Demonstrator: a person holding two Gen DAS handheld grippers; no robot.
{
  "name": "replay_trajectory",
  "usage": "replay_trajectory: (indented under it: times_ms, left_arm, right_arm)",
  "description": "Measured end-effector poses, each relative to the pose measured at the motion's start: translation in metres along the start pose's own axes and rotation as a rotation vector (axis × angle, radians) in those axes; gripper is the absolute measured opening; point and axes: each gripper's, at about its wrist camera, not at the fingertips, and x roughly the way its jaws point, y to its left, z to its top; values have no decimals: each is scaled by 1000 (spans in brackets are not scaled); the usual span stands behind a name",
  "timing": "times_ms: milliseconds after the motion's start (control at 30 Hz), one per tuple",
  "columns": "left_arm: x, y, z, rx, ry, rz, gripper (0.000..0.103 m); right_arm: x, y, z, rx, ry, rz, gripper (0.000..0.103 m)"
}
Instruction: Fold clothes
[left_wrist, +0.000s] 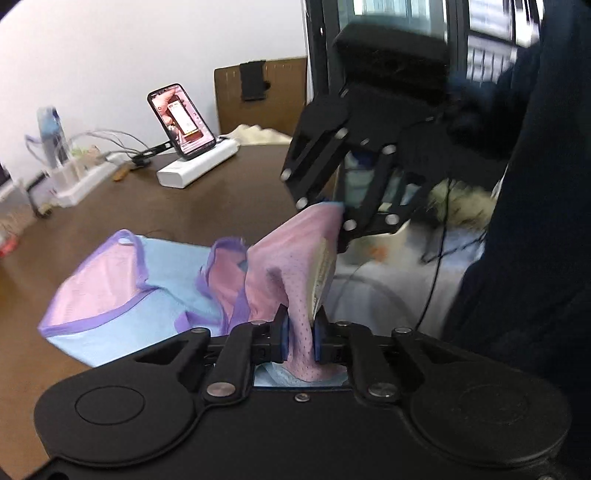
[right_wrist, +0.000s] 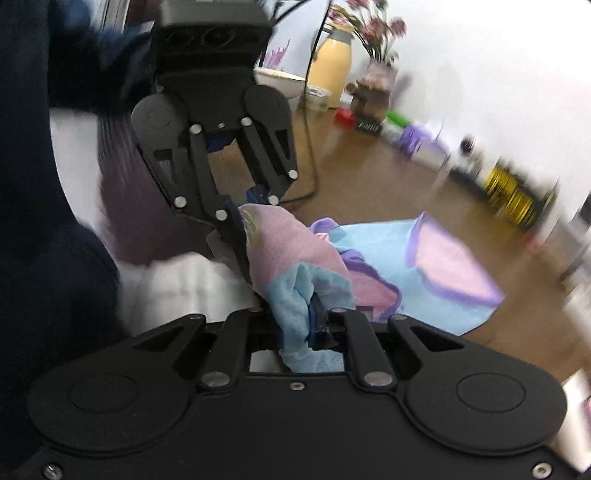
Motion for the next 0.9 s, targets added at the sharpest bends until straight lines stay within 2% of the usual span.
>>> replay_trajectory:
  times_ms: [133, 200, 267, 333, 367, 467, 500, 567, 633, 700, 767, 833, 900]
  left_arm:
    - [-5, 45, 11, -128, -62, -46, 12]
    - [-5, 68, 17, -182, -77, -58, 12]
    - [2, 89, 20, -234, -58, -23, 12]
    - [12, 113, 19, -293, -21, 17, 13]
    - [13, 119, 19, -306, -18, 33, 13]
    - [26, 141, 11, -343, 1, 108, 19]
    - [31, 147, 8, -351, 7, 147, 25]
    - [34, 152, 5, -366, 9, 219, 38]
    - [33, 152, 2, -372, 2, 295, 55]
    - [27, 146, 1, -347, -23, 392, 60]
    - [18, 139, 1, -367, -32, 450, 62]
    - [13, 132, 2, -395, -19, 454, 63]
    - [10, 121, 2, -399, -31, 438, 66]
  right_arm:
    - [-4, -67, 16, 208, -30, 126, 15]
    - [3, -98, 22, 292, -8, 207, 18]
    - [14, -122, 24, 364, 8, 217, 21]
    - [27, -141, 26, 429, 34, 207, 22]
    - [36, -152, 27, 464, 51, 187, 28]
    - [55, -171, 24, 520, 84, 113, 54]
    - [59, -175, 22, 524, 90, 76, 66]
    - [64, -175, 18, 514, 97, 18, 69]
    - [66, -171, 15, 486, 103, -55, 69]
    - [58, -157, 11, 441, 82, -109, 69]
    - [56, -148, 10, 426, 56, -125, 69]
    - [54, -145, 10, 451, 36, -132, 68]
    - [49, -149, 6, 534, 9, -112, 69]
